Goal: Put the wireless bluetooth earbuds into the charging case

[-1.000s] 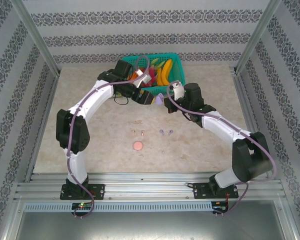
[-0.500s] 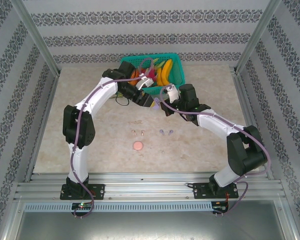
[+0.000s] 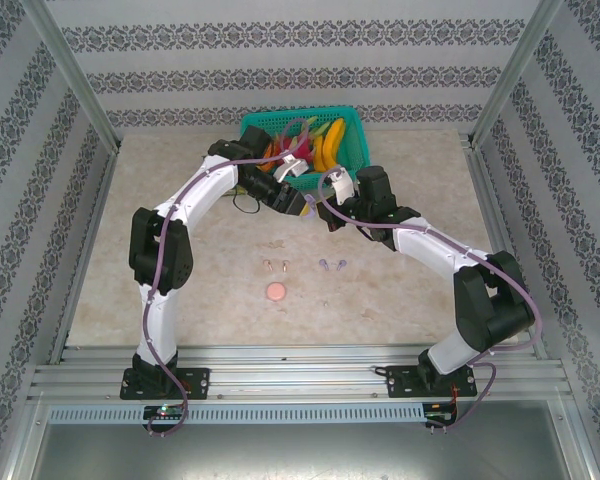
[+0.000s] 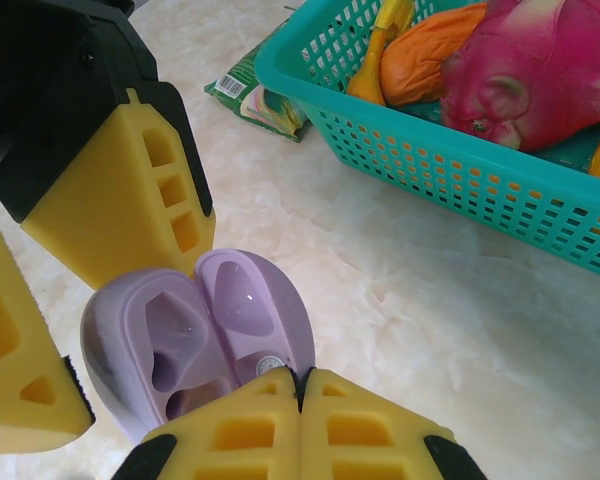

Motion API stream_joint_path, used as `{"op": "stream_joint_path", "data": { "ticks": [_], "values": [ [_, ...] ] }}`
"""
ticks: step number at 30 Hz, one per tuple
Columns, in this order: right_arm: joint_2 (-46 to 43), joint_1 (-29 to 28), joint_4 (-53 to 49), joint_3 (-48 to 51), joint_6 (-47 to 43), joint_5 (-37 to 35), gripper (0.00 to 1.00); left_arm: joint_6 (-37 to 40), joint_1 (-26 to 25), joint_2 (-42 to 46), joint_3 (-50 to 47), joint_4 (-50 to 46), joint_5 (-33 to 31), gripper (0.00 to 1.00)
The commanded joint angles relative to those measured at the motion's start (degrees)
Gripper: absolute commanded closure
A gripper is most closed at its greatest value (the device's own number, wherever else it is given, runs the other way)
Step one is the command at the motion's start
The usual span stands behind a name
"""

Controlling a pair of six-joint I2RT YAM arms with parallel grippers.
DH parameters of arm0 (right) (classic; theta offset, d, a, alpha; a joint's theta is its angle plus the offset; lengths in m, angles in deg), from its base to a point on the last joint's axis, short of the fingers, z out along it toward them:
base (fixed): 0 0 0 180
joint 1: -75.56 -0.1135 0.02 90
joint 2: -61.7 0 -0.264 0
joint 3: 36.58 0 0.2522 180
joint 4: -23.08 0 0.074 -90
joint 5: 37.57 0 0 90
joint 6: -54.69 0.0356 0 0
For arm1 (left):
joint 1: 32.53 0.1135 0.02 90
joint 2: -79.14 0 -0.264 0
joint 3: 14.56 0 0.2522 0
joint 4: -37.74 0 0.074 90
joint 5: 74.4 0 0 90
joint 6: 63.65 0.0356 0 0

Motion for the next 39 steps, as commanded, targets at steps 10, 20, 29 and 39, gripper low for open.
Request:
{"op": "stream_joint_path", "data": {
  "ticks": [10,20,29,39],
  "values": [
    [0.62,-0.55,1.10,-2.22,0.91,1.50,1.00,0.27,0.66,-1.45,1.12,0.99,3.41,0.62],
    [0.71,-0.47,0.97,-2.21,0.88,1.52,1.00,-0.51,0.65,-1.37,1.21,1.95,3.74,0.72],
    [0.28,-0.29,1.00,-1.70,0.82,1.77,1.00,-1.51,0.62,-1.55,1.79,3.06,3.23,0.65],
    [0.28,0.27,0.84,-1.59,0.94,1.80,1.00,-1.30,0.60,-2.15,2.36,2.80,3.12,0.75]
  ]
}}
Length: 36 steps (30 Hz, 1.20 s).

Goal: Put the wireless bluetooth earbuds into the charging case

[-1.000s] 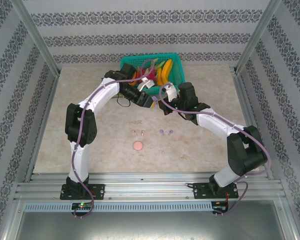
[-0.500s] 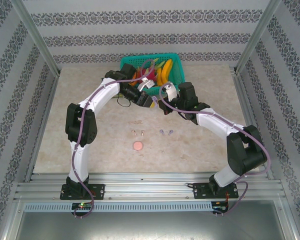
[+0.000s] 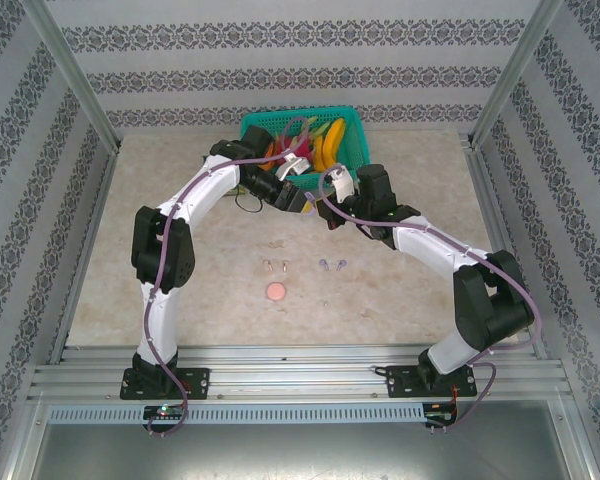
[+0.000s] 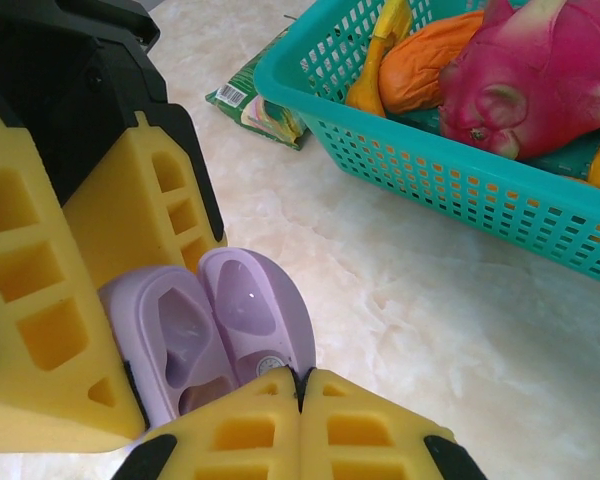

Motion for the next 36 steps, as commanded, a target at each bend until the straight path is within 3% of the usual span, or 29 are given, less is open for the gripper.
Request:
{"op": "stream_joint_path", "data": {
  "ticks": [1,9,10,12,14,21,24,29,31,36],
  "values": [
    [-0.06,0.19,0.73,-0.84,0.08,1.37,1.00,0.50,0.66,-0.80,1.57,0.92,1.07,0.76],
    [-0.61,0.62,0.15,-1.60,1.90,0.09,1.00,0.21,0.64,-0.69,1.39,1.07,0.97,0.92],
    [-1.12,0.74,-0.22,-1.84,2.69,-0.66,0.95,0.00,0.69,-0.51,1.06,1.48,0.66,0.94],
    [-2.54,1.67,-1.18,-2.30,5.07,-1.44,0.77,-0.77,0.66,0.05,0.16,2.61,-0.41,1.00],
    [-4.43,3.08,-2.78,-2.67,8.05,-0.94,0.66,-1.51,0.65,0.84,-0.85,3.97,-1.72,1.00],
    [-11.55,7.72,-11.96,-1.05,19.14,-2.52,0.54,-7.00,0.68,6.37,-8.49,15.10,-5.66,1.00],
    [-14.24,7.79,-15.75,1.54,22.42,-4.63,0.53,-9.75,0.23,12.61,-18.43,28.08,-10.83,1.00],
    [-17.83,7.00,-18.81,7.56,29.39,-10.38,0.52,-6.17,-3.10,24.06,-35.66,47.47,-28.63,1.00],
    [-18.71,6.30,-19.52,9.75,31.87,-11.58,0.52,-8.83,-3.88,26.60,-39.69,51.62,-35.55,1.00],
    [-18.84,3.69,-23.55,12.69,39.18,-17.46,0.53,-13.76,-6.07,30.96,-50.26,64.33,-43.66,1.00]
  ]
}}
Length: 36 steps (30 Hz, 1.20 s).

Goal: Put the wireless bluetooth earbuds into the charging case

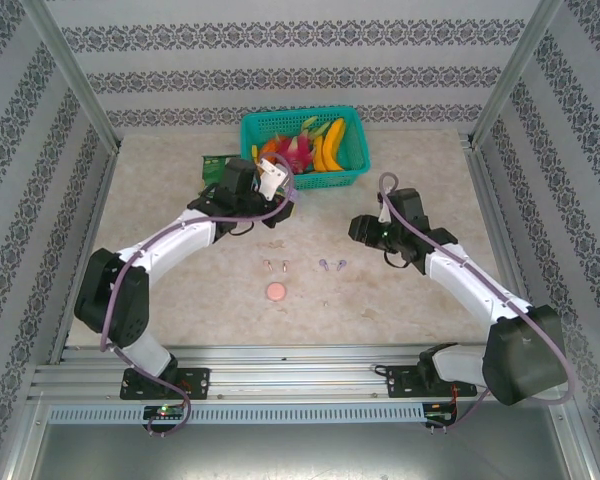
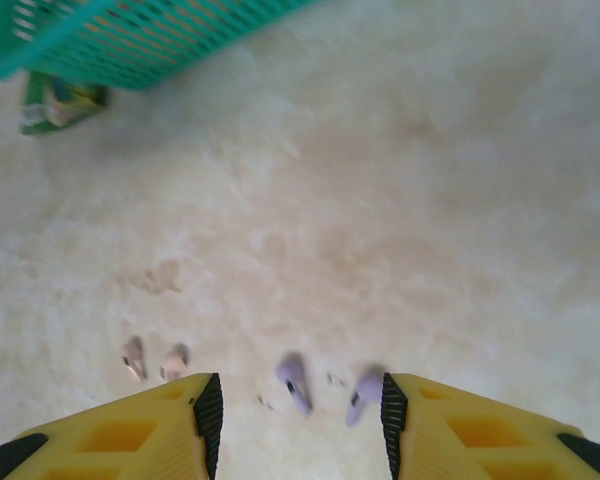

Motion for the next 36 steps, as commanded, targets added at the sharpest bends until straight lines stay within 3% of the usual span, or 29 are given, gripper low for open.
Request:
{"op": "stream_joint_path", "data": {
  "ticks": [1,9,13,20,25,36],
  "values": [
    [-0.57,-1.94,-4.25,1.58,8.32,-6.69,0.53,-3.92,-1.80,2.95,-8.00,17.45,-9.80,1.00],
    [5.22,-8.78,-7.69,2.02,21.12,-14.84,0.54,-4.09,-4.13,7.02,-23.85,47.62,-6.41,1.00],
    [9.85,-12.30,-9.55,-0.33,25.01,-17.76,0.54,-3.69,-4.12,6.95,-27.19,55.87,-2.47,1.00],
    [13.91,-14.78,-11.11,-3.15,28.39,-20.36,0.54,-3.81,-4.10,6.15,-29.84,62.60,5.66,1.00],
    [14.49,-14.90,-13.23,-4.60,29.19,-20.55,0.54,-2.58,-4.08,5.72,-31.16,64.99,7.91,1.00],
    [15.60,-15.08,-18.05,-7.18,31.54,-21.87,0.54,-1.74,-4.09,1.69,-34.08,74.23,1.85,1.00]
  ]
}}
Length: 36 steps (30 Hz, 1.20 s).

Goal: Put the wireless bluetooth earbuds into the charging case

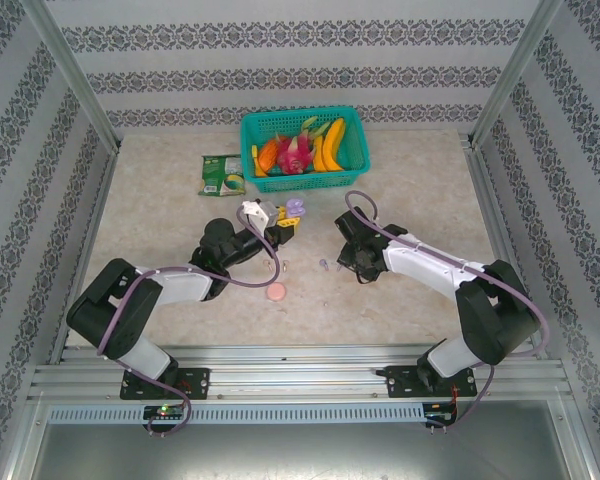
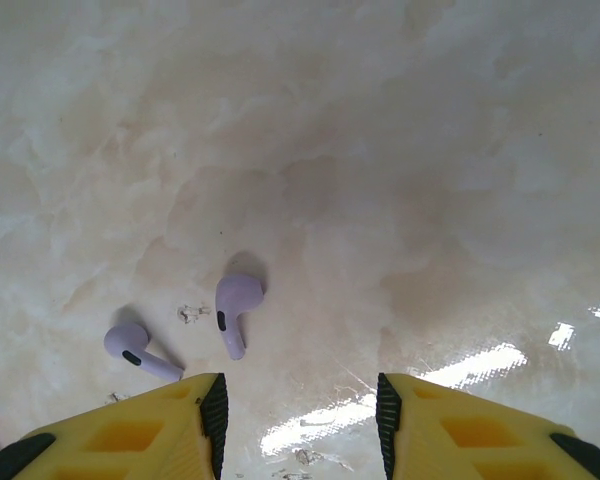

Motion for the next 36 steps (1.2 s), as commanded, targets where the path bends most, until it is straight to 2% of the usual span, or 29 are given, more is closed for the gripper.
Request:
{"op": "stream_joint_path", "data": {
  "ticks": [1,30,36],
  "values": [
    [1.88,-0.73,-2.67,-1.78,2.32,-1.79,0.55,1.14,-0.40,-1.09,-0.76,7.19,-2.19,1.00],
    [14.37,-2.47,-1.98,-9.09,4.60,-1.62,0.57,-1.82,-0.36,-2.70,-1.08,10.31,-2.27,1.00],
    [16.08,-2.38,-1.90,-9.48,3.98,-1.52,0.60,-2.41,-0.33,-3.00,-1.09,10.46,-2.16,1.00]
  ]
}}
